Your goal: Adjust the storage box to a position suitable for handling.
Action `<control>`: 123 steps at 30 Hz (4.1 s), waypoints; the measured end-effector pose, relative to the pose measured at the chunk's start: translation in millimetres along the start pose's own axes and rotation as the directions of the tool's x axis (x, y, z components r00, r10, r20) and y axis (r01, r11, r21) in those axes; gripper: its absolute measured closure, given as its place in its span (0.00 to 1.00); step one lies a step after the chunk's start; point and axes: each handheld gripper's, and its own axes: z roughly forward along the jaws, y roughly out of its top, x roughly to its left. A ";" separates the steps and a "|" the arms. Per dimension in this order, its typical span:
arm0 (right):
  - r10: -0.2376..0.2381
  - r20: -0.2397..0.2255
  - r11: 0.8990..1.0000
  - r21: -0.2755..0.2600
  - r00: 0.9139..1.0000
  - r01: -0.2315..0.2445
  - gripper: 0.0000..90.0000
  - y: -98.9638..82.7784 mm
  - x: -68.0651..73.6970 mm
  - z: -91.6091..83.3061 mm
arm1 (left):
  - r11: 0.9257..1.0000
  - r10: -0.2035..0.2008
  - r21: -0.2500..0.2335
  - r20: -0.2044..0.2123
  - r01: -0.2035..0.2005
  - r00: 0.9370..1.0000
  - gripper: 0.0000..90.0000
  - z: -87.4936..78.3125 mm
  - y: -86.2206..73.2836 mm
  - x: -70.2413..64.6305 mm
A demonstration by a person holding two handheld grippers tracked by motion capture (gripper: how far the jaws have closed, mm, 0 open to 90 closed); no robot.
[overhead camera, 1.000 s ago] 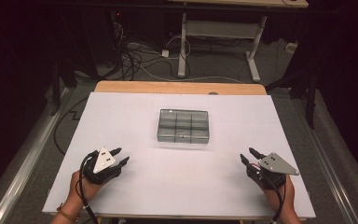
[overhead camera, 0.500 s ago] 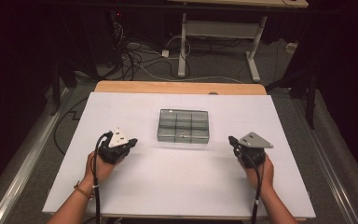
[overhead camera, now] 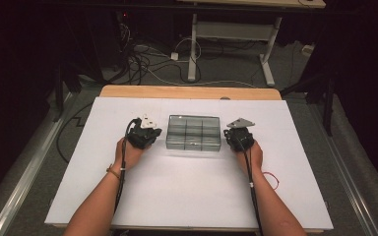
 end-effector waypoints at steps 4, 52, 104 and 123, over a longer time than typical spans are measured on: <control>-0.021 -0.026 1.000 0.004 0.999 0.021 1.00 5.4 5.0 5.2 | 1.000 0.010 0.024 -0.007 -0.010 1.000 0.97 10.3 1.5 -3.2; -0.097 -0.046 0.995 -0.016 0.994 0.096 1.00 -33.2 52.9 -45.7 | 0.996 0.045 0.076 0.004 -0.045 0.999 0.98 -30.1 -34.8 -50.4; -0.131 -0.105 0.941 -0.327 0.986 0.090 0.60 -24.7 31.0 -97.5 | 0.952 0.232 -0.181 -0.098 -0.247 0.968 0.51 -86.3 -30.3 -45.1; -0.174 -0.164 0.908 -0.408 0.971 0.094 0.24 -17.9 44.8 -107.7 | 0.944 0.203 -0.239 -0.123 -0.227 0.972 0.21 -104.5 -35.1 -44.3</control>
